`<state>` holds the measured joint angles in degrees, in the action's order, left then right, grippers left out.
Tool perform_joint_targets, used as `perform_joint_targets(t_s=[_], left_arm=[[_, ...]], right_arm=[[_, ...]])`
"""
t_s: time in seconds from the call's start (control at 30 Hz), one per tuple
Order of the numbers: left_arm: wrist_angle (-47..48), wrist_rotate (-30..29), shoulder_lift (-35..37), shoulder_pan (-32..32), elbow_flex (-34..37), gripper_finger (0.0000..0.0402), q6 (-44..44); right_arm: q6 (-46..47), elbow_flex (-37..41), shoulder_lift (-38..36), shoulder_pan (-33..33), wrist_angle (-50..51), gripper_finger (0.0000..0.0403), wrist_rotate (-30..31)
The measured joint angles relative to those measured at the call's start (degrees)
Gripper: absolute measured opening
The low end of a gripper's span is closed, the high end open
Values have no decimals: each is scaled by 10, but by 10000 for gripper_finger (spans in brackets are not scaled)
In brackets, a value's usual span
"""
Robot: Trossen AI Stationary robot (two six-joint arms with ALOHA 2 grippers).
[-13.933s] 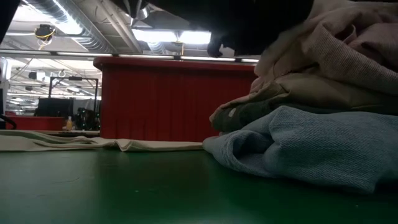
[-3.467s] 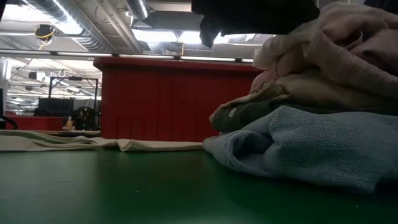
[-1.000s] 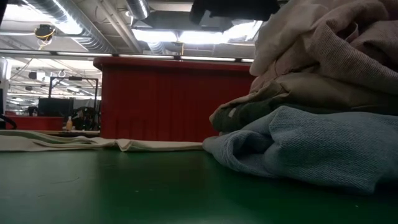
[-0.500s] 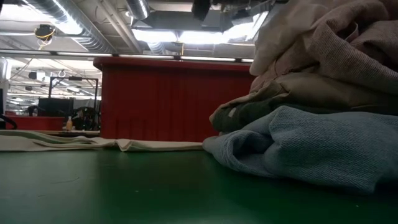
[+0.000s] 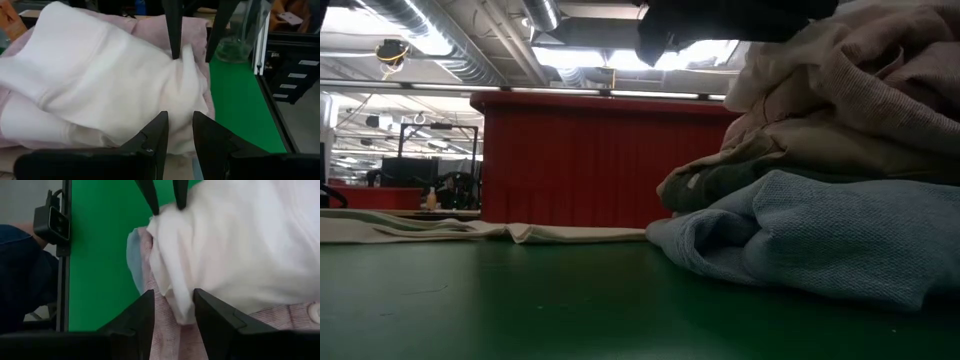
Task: Fold laundry
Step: Fold the white underwear
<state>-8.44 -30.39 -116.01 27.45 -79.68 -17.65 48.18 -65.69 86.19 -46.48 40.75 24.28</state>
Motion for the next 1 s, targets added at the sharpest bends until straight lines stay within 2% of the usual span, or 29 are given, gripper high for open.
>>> perform_joint_targets(t_s=[0.3,0.47,0.6,0.7,1.0], left_arm=[[-19,0,5,8,0,85,10],[-71,-2,14,6,0,85,76],[-98,-17,24,-4,0,85,119],[-98,-35,26,-20,0,85,123],[-26,-20,26,-77,0,85,98]], right_arm=[[-5,-10,0,0,4,138,1],[-43,-56,0,0,22,138,3],[-57,-80,-1,0,44,138,40],[-62,-78,-1,0,49,138,76],[-61,-77,31,0,49,138,64]])
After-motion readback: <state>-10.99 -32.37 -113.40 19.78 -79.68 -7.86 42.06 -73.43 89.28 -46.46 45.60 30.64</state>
